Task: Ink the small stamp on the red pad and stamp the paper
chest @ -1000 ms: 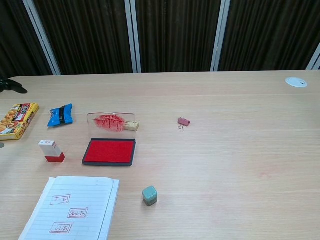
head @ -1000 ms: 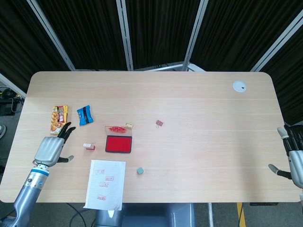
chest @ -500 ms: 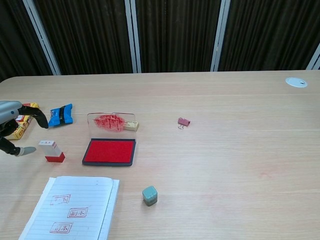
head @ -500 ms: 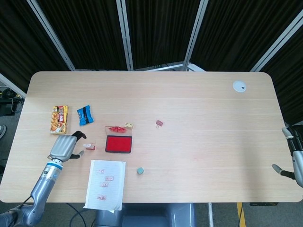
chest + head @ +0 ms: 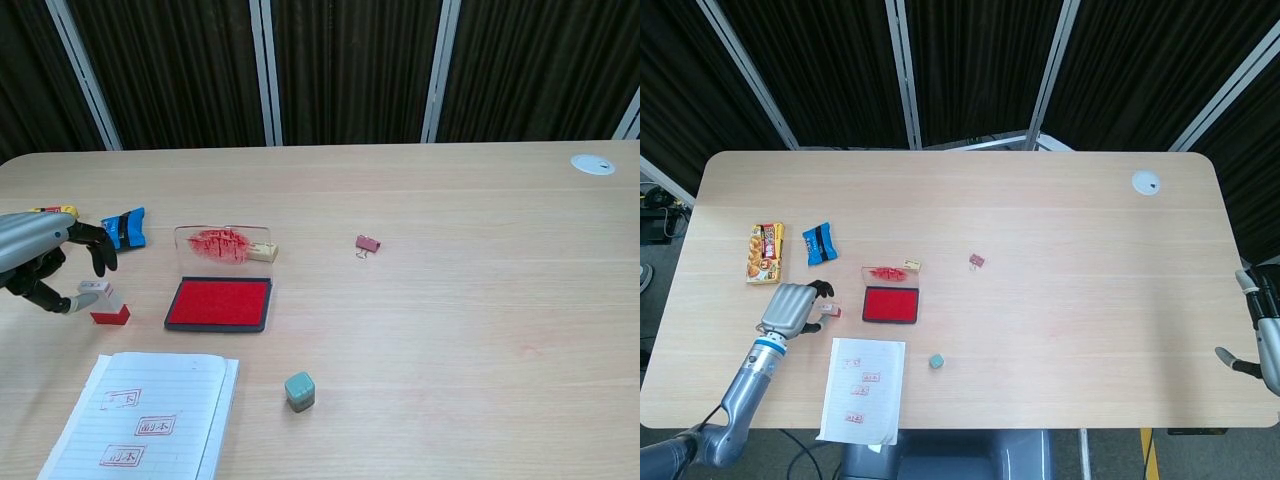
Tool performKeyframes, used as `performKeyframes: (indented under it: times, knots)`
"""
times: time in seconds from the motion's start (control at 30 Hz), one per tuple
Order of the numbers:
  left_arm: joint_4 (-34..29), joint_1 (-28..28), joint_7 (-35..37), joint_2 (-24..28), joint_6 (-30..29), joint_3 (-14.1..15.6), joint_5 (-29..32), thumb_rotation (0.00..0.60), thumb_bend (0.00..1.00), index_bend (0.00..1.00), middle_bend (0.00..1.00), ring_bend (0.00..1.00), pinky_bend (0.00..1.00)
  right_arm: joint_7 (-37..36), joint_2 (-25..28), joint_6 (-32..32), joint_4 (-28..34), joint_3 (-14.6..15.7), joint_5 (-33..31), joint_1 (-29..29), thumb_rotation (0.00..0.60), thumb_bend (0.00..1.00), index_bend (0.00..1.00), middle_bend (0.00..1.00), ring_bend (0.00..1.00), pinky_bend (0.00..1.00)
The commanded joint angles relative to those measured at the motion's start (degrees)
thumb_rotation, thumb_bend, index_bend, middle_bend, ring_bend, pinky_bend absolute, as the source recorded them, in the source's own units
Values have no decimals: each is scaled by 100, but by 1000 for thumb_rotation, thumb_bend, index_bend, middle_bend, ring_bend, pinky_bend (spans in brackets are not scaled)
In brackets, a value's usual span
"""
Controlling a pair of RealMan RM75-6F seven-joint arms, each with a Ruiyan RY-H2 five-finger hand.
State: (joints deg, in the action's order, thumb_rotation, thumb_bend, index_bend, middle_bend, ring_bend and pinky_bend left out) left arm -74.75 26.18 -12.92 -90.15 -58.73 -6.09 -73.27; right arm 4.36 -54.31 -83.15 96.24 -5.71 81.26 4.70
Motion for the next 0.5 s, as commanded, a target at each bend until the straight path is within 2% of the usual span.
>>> performKeyframes:
  times: [0.03, 0.5]
  knots:
    - [69, 13, 23, -27, 9, 7, 27, 600, 286, 383, 385, 857, 913, 3, -7, 9, -7, -1, -9, 4, 600, 0, 0, 0, 0, 0]
    - [335, 97, 111, -162, 59, 49, 37, 600, 307, 418, 428, 857, 913, 8, -29, 44, -47, -15, -62, 21, 600, 0, 0, 0, 0, 0]
